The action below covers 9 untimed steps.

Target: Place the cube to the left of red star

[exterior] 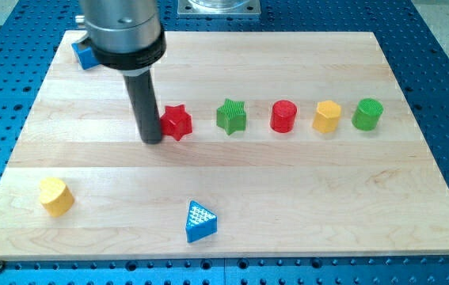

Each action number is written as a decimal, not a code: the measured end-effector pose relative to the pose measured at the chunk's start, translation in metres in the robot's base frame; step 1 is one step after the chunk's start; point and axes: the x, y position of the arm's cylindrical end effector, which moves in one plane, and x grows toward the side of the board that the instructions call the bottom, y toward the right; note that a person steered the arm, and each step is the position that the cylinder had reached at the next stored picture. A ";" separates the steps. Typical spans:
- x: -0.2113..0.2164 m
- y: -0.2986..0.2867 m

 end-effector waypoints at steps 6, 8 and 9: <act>-0.250 -0.026; -0.211 -0.172; -0.172 -0.139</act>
